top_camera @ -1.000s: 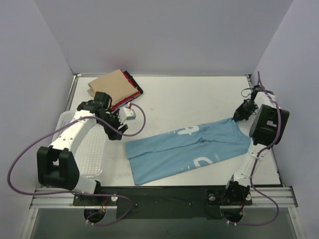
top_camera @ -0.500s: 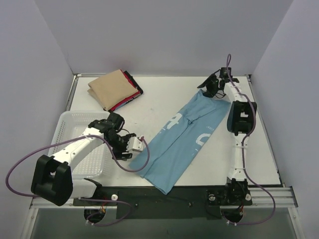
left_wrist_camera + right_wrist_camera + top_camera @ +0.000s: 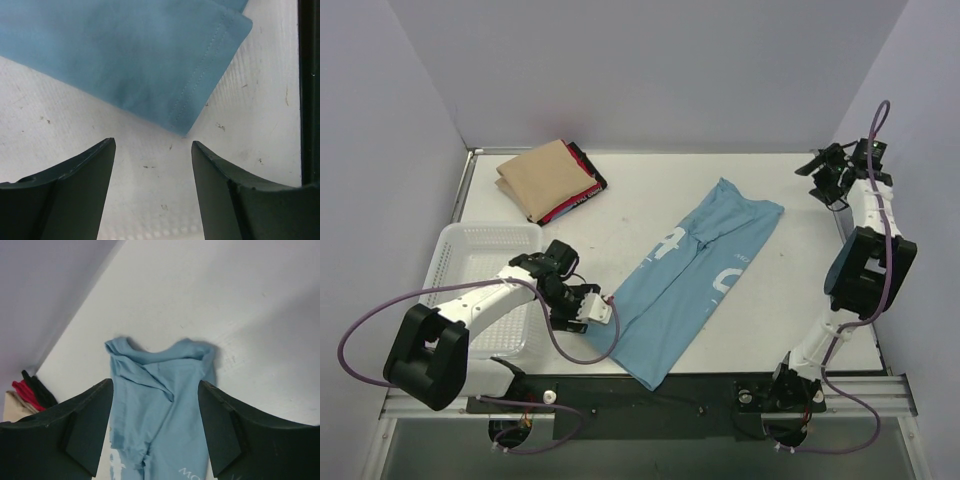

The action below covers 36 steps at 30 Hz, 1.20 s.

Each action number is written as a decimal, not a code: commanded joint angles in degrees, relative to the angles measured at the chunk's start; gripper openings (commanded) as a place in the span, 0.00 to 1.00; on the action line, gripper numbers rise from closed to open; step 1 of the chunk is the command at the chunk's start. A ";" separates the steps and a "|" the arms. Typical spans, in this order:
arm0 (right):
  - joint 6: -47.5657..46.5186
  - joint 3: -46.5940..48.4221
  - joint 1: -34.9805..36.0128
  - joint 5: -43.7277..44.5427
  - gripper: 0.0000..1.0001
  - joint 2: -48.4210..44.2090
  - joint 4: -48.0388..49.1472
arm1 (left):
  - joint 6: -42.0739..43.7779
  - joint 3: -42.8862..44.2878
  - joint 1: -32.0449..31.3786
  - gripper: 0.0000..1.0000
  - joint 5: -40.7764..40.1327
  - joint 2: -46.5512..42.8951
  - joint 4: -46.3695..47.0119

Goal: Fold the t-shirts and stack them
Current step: Rotate the tshirt 90 degrees

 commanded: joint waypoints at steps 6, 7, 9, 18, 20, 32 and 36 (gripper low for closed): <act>-2.95 -1.90 2.54 -0.61 0.58 10.81 -7.51 | 0.37 -0.68 -0.71 0.72 0.93 -1.01 2.35; -2.95 -1.02 2.72 -0.26 0.56 11.94 -7.68 | 0.19 -0.86 -0.71 0.72 0.92 -1.01 2.18; -2.34 0.21 3.33 0.18 0.50 14.05 -7.86 | 0.45 -0.94 -0.71 0.72 0.84 -1.45 1.39; 1.00 20.37 6.40 -3.67 0.00 26.88 -7.60 | 1.77 -0.24 -1.23 0.73 1.55 -0.93 2.43; 2.49 28.90 8.16 -4.56 0.00 31.28 -8.12 | 2.99 -0.07 -1.59 0.73 0.93 0.74 3.84; -6.71 15.82 4.92 0.63 0.76 11.14 -5.05 | 10.28 0.91 -6.60 0.74 4.69 5.05 17.02; -19.28 2.00 2.80 -3.85 0.81 -8.10 -6.10 | 15.56 -0.85 -7.56 0.81 10.94 5.66 19.23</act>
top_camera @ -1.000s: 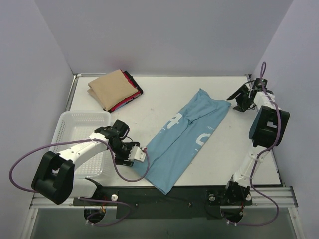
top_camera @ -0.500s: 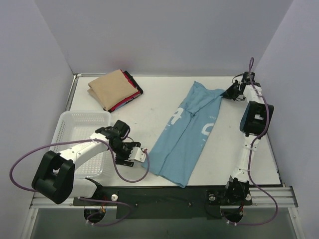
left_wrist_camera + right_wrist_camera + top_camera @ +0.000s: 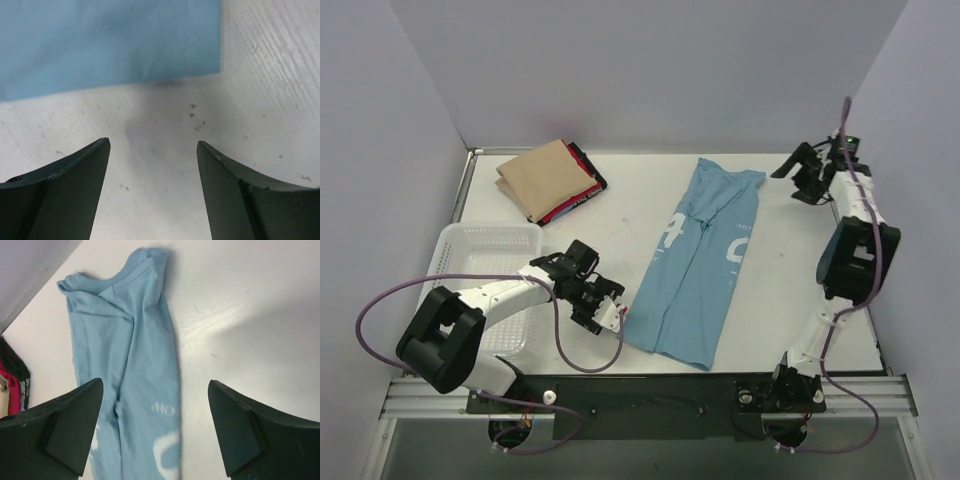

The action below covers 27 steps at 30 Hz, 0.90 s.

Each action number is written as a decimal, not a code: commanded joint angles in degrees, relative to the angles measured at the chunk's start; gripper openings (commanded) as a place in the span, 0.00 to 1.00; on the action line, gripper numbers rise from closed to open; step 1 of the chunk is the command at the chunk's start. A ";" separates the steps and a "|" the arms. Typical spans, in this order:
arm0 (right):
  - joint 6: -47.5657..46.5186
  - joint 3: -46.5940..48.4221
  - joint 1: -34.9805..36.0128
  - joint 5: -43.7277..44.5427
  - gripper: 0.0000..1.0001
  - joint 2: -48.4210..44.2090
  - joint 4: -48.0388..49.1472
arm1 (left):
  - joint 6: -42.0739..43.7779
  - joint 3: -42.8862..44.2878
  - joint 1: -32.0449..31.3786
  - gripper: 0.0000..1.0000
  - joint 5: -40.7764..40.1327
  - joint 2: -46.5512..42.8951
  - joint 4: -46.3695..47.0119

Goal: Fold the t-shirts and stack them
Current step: Rotate the tshirt 90 degrees, then grab the bottom of the folded rectangular tshirt with both arms

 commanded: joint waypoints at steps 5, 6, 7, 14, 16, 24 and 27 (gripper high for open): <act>-33.20 -33.97 3.50 -13.77 0.81 -44.48 -1.46 | 11.79 2.10 -2.39 0.81 13.70 3.95 -0.61; -37.87 -36.64 7.17 -15.28 0.81 -50.60 -2.87 | 11.97 2.02 -3.70 0.81 13.27 4.31 -0.54; -46.18 -42.24 9.12 -17.29 0.81 -53.96 -5.67 | 11.62 1.50 -4.06 0.80 13.09 4.14 1.12; -65.25 -63.11 34.76 -15.75 0.79 -78.84 -18.16 | 15.31 -3.77 -8.89 0.78 8.26 1.77 2.97; -65.25 -66.54 43.66 -9.97 0.78 -81.76 -20.01 | 14.96 -4.57 -10.38 0.74 7.65 1.33 4.46; -68.77 -71.82 71.10 7.03 0.72 -73.69 -18.81 | 9.51 -6.59 -13.29 0.40 1.58 1.24 13.17; -70.34 -74.97 71.11 7.56 0.73 -70.79 -13.54 | 10.91 -7.03 -13.55 0.20 1.13 0.45 11.59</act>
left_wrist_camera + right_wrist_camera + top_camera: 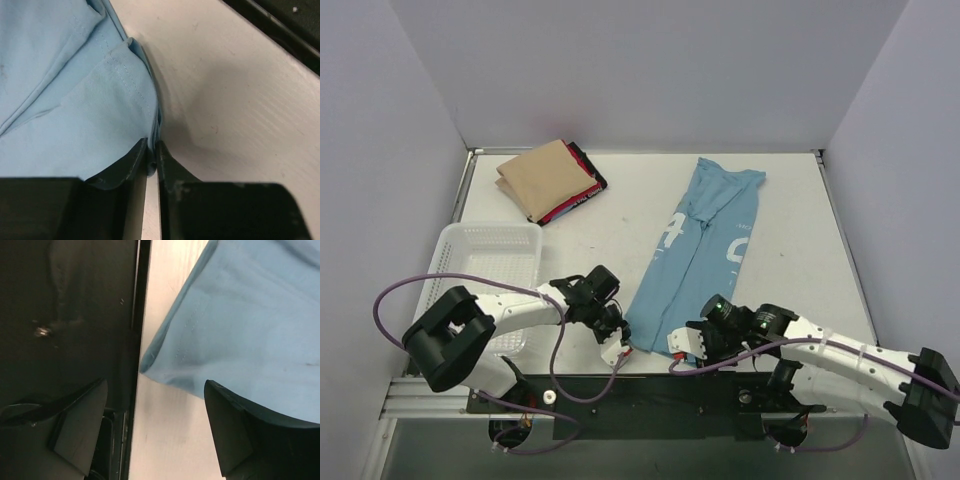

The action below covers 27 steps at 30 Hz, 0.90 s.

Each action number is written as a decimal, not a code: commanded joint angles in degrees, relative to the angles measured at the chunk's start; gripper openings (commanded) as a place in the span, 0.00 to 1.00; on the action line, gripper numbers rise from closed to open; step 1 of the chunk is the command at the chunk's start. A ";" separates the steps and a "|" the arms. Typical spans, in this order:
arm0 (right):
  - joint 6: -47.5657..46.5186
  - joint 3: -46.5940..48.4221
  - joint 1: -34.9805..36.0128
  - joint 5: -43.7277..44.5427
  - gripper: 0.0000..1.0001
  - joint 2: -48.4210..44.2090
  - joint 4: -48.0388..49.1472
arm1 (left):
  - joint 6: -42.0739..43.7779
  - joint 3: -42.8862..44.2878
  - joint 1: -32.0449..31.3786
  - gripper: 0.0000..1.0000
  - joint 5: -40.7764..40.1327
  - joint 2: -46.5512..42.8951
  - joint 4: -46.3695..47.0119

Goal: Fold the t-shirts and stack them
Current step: Grab the bottom of the folded rectangular tshirt with both arms, then fold the folded rectangular tshirt in 1/3 of the way

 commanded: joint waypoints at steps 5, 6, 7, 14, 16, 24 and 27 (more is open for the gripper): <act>-3.05 -5.52 1.27 5.15 0.71 10.14 11.85 | -2.93 -1.04 -2.11 0.00 -2.91 -1.39 0.68; -2.70 -5.52 1.54 5.15 0.70 11.12 12.99 | -3.89 -0.87 -2.28 0.00 -2.99 -1.39 0.77; -2.61 -5.69 1.98 5.15 0.68 12.52 13.78 | -4.25 -0.78 -2.63 0.00 -2.91 -1.57 0.95; 0.56 -3.32 3.56 5.77 0.01 13.17 9.15 | -18.19 3.95 -3.34 0.00 -0.10 -3.76 -5.08; 0.73 -2.88 3.39 5.07 0.00 9.04 7.38 | -24.00 8.08 -2.47 0.00 4.02 -5.08 -10.36; 5.48 2.92 -13.01 -7.84 0.00 -2.22 2.54 | -37.46 17.22 2.45 0.00 4.21 -3.51 -7.33; 4.34 4.93 -21.89 -11.70 0.00 -0.83 2.63 | -45.54 24.42 4.22 0.00 3.86 1.31 -2.49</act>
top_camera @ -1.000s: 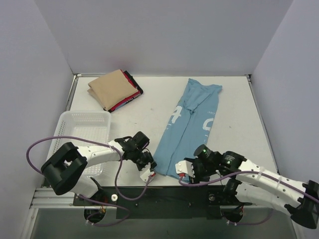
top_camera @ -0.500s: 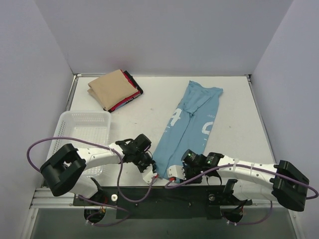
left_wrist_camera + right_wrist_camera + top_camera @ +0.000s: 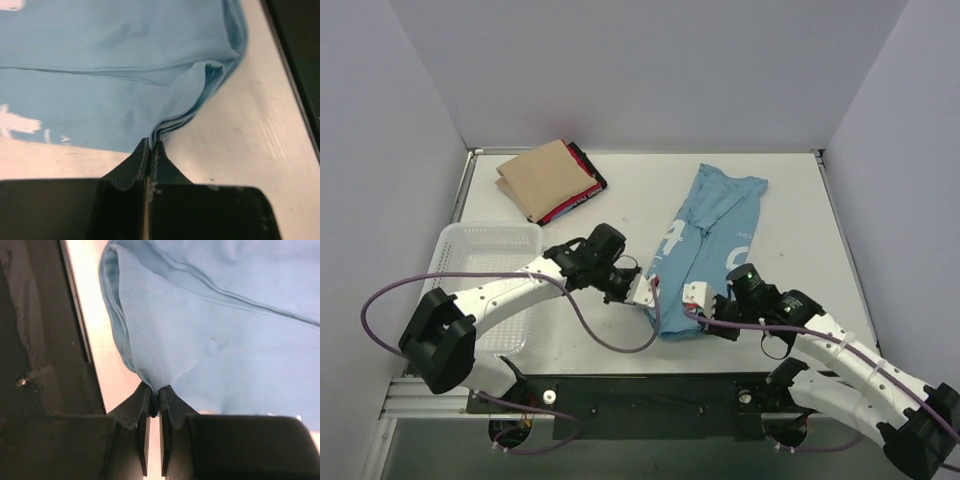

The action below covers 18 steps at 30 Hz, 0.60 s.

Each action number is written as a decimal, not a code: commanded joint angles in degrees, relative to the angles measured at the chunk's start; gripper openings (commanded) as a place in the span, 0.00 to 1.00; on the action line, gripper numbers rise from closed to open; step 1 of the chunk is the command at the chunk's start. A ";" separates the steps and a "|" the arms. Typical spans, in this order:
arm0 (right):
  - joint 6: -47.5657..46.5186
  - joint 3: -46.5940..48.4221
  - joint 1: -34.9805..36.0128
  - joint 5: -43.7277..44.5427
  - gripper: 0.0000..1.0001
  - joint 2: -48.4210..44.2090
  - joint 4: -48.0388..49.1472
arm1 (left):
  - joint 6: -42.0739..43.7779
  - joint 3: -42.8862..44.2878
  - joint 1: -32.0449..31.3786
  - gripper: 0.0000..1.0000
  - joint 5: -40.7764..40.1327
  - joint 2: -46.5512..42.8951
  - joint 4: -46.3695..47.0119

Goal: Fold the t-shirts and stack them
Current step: Fold the folded rectangular tshirt in 1/3 of the way

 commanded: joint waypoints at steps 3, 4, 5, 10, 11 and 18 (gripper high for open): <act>-0.30 6.07 -22.82 -11.77 0.00 6.94 -3.40 | -16.57 15.82 4.02 0.00 1.13 8.97 10.14; -0.04 7.73 -24.53 -12.48 0.00 8.19 -2.36 | -18.49 17.15 4.38 0.00 -0.71 11.68 11.55; 0.40 8.61 -26.89 -11.96 0.00 10.72 -1.65 | -19.56 20.73 4.56 0.00 -1.94 12.93 12.26; 6.98 15.29 -34.63 -8.35 0.00 20.40 4.83 | -23.25 34.81 4.91 0.00 -8.72 25.83 9.55; 7.26 15.65 -35.17 -8.79 0.00 22.33 6.34 | -23.52 38.05 5.43 0.00 -9.07 27.69 8.84; 7.52 24.79 -41.23 -8.62 0.00 34.21 8.29 | -24.05 46.87 7.02 0.00 -12.94 38.95 14.01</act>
